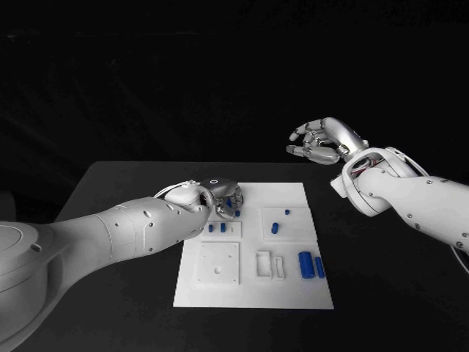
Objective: Assemble the parts on the task board
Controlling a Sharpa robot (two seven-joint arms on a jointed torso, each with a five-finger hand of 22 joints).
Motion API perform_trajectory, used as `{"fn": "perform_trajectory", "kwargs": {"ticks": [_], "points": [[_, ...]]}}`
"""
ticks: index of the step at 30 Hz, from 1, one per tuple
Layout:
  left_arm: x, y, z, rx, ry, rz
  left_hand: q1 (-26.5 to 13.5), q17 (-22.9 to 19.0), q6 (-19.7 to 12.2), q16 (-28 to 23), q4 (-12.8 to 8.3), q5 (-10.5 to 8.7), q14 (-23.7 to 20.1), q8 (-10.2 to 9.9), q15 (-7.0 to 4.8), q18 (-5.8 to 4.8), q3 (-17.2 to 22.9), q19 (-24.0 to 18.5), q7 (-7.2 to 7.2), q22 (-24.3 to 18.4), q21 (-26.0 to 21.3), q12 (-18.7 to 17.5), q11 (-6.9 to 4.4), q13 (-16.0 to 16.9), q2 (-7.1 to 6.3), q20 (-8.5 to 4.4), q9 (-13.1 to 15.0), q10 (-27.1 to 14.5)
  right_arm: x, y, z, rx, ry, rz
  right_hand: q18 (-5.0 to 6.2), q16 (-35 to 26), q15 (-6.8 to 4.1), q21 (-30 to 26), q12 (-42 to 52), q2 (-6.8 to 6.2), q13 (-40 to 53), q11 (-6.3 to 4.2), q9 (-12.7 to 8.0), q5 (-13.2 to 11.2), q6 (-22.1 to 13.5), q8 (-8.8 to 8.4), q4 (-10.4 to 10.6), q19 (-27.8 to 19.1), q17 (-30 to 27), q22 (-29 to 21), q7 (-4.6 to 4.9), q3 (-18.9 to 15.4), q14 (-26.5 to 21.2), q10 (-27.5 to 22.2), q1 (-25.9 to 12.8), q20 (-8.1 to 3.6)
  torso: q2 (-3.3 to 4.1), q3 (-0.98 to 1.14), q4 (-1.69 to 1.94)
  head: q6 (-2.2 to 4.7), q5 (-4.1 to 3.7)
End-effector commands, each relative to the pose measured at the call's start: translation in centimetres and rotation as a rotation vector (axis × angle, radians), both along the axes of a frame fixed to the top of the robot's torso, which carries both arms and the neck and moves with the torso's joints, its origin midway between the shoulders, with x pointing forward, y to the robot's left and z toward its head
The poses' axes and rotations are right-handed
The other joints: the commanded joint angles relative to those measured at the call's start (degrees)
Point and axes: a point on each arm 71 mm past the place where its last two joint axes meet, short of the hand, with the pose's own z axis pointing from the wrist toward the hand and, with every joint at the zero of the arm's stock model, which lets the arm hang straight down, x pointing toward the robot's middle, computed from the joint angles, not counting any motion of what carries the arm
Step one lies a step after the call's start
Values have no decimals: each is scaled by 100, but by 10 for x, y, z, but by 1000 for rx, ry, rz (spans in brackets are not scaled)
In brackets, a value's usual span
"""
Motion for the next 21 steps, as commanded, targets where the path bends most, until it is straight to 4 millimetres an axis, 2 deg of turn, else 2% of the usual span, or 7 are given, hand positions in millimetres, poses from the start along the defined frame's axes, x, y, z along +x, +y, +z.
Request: {"fn": "perform_trajectory", "kwargs": {"ticks": [1, 21], "points": [[-1, -4, -2, 9, 8, -27, -15, 18, 52, 58, 24, -25, 65, -13, -1, 377, -1, 67, -5, 119, 38, -52, -10, 0, 41, -10, -13, 60, -1, 2, 1, 2, -10, 11, 434, -36, 20, -35, -32, 3, -8, 14, 7, 22, -35, -20, -22, -1, -7, -6, 21, -3, 0, -47, 50, 27, 2, 4, 1, -12, -10], [-1, -6, -11, 3, 39, -20, -99, 56, 64, 178, 46, -52, 124, -63, -26, 407, -24, 129, -11, 120, 143, -143, -35, 15, 130, -32, -62, 189, -1, 4, 1, 3, -9, 16, 434, -46, 20, -46, -27, 9, -21, 14, 12, 25, -30, -16, -22, 1, -3, -6, 20, -5, 3, -51, 53, 32, 1, 7, 4, -53, -57]]}}
